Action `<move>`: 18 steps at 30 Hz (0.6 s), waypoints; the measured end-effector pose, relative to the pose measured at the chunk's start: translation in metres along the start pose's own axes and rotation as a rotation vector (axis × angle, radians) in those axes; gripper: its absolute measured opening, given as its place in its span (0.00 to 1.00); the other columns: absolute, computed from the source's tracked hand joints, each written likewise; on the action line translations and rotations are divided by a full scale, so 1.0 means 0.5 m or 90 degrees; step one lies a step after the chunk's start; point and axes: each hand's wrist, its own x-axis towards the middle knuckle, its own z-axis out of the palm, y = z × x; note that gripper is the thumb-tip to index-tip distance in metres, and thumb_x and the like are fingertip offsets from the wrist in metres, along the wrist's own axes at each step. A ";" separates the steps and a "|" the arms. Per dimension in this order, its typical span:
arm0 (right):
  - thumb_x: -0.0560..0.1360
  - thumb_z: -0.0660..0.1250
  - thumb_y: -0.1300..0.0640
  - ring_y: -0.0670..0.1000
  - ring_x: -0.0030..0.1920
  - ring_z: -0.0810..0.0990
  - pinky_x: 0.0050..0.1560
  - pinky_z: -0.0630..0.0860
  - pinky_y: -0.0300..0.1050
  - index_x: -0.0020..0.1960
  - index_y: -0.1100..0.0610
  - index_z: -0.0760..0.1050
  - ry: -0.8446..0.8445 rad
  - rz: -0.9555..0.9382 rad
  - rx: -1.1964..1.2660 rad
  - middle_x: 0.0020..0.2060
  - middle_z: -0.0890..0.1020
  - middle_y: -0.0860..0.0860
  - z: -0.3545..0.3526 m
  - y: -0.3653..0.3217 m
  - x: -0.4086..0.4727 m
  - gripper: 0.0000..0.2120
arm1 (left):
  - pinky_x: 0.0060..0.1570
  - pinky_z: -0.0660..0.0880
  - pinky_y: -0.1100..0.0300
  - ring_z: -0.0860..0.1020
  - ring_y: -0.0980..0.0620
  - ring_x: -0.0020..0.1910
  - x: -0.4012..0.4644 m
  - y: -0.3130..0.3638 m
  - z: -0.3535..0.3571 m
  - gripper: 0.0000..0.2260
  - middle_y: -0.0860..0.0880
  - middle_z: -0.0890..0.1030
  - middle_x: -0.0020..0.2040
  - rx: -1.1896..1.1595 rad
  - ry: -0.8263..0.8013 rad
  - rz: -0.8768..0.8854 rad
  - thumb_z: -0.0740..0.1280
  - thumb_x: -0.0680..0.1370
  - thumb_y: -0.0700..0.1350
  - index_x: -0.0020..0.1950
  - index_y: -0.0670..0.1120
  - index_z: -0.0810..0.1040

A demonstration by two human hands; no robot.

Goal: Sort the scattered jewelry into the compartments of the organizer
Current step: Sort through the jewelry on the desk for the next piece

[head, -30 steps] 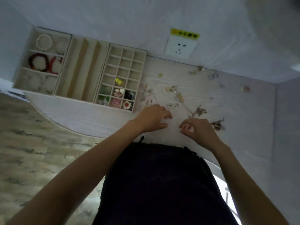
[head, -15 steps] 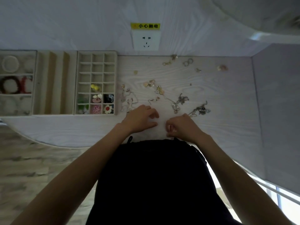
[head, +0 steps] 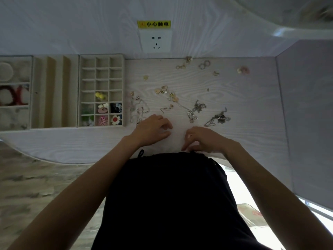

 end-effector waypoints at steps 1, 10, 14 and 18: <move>0.71 0.72 0.55 0.51 0.47 0.75 0.45 0.64 0.37 0.48 0.50 0.84 -0.008 -0.017 -0.010 0.44 0.78 0.52 -0.002 -0.002 0.002 0.07 | 0.48 0.65 0.63 0.70 0.52 0.51 0.001 -0.001 0.001 0.09 0.52 0.75 0.47 0.000 0.005 0.005 0.67 0.76 0.49 0.55 0.50 0.78; 0.70 0.73 0.53 0.47 0.46 0.73 0.36 0.60 0.35 0.45 0.49 0.83 -0.021 -0.095 -0.047 0.43 0.78 0.51 -0.011 0.004 0.019 0.04 | 0.53 0.70 0.54 0.71 0.51 0.53 0.000 -0.016 0.006 0.09 0.51 0.76 0.50 -0.013 0.003 0.014 0.66 0.77 0.50 0.55 0.50 0.78; 0.71 0.71 0.52 0.47 0.44 0.74 0.37 0.63 0.34 0.44 0.49 0.83 0.033 -0.101 -0.014 0.41 0.78 0.48 -0.001 0.005 0.017 0.04 | 0.52 0.70 0.55 0.70 0.51 0.53 -0.004 -0.010 0.004 0.10 0.50 0.75 0.50 -0.016 0.010 0.016 0.67 0.77 0.50 0.56 0.49 0.78; 0.72 0.70 0.57 0.49 0.43 0.76 0.40 0.72 0.42 0.46 0.52 0.82 0.131 -0.050 0.009 0.40 0.78 0.48 0.013 0.011 0.022 0.03 | 0.55 0.69 0.55 0.69 0.51 0.55 -0.008 -0.008 0.007 0.11 0.49 0.75 0.52 -0.010 -0.002 -0.002 0.68 0.75 0.50 0.56 0.50 0.78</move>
